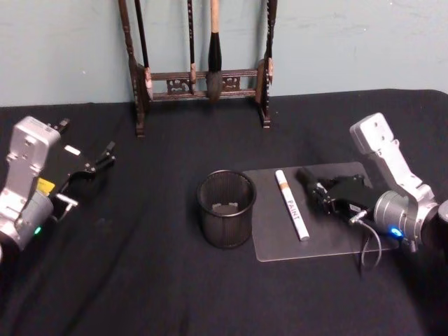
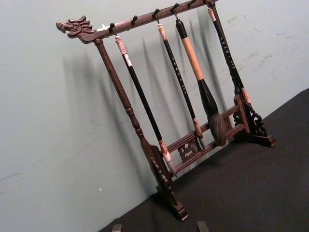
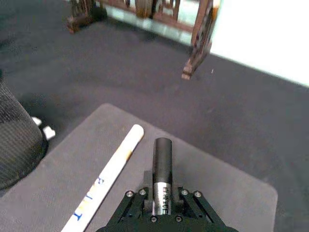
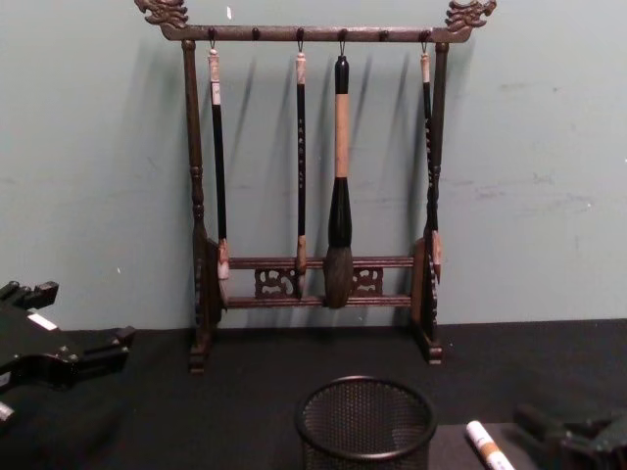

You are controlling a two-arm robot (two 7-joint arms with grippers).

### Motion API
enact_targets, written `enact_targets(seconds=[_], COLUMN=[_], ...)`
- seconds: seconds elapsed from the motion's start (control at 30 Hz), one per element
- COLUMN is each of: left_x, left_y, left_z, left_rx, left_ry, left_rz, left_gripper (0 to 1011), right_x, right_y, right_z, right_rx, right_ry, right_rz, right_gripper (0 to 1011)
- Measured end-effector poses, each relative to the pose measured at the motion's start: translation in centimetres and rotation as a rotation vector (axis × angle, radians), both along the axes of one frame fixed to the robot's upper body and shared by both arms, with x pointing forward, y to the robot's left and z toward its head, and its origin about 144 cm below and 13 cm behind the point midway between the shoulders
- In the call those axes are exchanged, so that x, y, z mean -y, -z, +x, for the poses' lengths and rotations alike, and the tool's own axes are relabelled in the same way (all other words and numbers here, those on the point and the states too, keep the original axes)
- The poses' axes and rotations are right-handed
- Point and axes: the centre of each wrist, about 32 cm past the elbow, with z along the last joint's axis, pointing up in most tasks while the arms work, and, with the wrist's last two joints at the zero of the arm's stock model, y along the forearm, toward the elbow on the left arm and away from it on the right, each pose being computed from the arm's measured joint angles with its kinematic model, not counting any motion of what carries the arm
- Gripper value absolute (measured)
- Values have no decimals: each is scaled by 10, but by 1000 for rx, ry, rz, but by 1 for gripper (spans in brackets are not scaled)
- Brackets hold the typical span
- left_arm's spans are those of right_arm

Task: Pick up the water-based marker from the table and place it into the pen holder.

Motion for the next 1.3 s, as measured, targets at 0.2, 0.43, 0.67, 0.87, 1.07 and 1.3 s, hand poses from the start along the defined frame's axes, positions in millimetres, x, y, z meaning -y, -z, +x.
enact_targets(seconds=[0.2,0.43,0.67,0.87,1.07,1.3], left_x=[0,0,0,0,0,0], left_y=[0,0,0,0,0,0], left_z=[0,0,0,0,0,0], left_rx=[0,0,0,0,0,0], left_ry=[0,0,0,0,0,0], left_rz=[0,0,0,0,0,0], left_gripper=[1001,1001,1001,1001,1001,1001], right_x=[2,-3,-20,-49,-66,-82], right_y=[-7,-12,-12,-9,-5,4], right_z=[-3,-5,-4,-1,-1,-3], right_rx=[104,296,415,482,479,448], right_ry=[-17,-74,-111,-177,-228,-276], right_rz=[48,160,261,370,430,472], right_gripper=[228,228,227,228,227,227])
